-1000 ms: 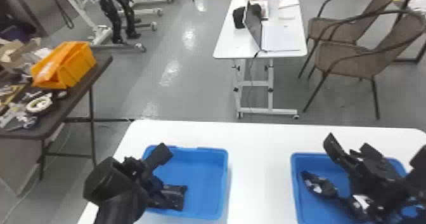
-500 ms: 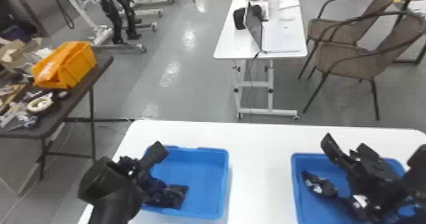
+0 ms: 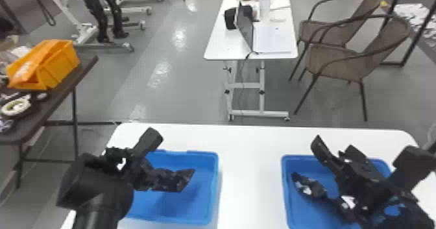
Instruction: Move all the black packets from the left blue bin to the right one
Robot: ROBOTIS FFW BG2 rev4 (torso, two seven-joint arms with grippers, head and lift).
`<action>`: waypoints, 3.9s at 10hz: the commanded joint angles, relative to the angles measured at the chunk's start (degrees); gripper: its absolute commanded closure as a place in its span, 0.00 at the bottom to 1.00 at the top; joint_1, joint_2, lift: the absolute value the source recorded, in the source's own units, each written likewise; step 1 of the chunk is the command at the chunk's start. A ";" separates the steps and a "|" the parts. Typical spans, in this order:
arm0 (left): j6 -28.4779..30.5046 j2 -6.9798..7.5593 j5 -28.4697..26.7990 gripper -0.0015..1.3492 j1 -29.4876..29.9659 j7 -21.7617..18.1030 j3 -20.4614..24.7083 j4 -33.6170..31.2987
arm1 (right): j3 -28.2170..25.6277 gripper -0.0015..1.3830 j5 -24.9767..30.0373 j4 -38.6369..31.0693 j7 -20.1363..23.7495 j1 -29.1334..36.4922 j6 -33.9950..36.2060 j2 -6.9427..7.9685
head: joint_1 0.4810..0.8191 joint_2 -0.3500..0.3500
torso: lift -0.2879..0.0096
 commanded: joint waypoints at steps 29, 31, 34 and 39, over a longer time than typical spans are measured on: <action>-11.11 -4.08 64.44 0.88 -15.48 10.33 -23.64 24.86 | 8.17 0.92 5.88 8.61 15.48 -12.47 1.58 -0.26 | 0.63 0.39 | 0.97; -10.31 -4.08 67.78 0.54 -14.25 12.18 -23.55 24.86 | 8.08 0.92 6.05 8.00 14.25 -11.42 1.58 -0.35 | 0.63 0.40 | 0.97; -9.08 -4.08 68.92 0.08 -12.58 13.50 -22.50 24.86 | 5.54 0.92 9.48 5.62 11.79 -9.57 1.49 -0.35 | 0.63 0.39 | 0.97; -11.11 -3.50 71.12 0.11 -6.69 14.55 -17.13 19.58 | -3.17 0.92 17.48 5.27 8.36 -6.41 3.78 -0.35 | 0.63 0.28 | 0.97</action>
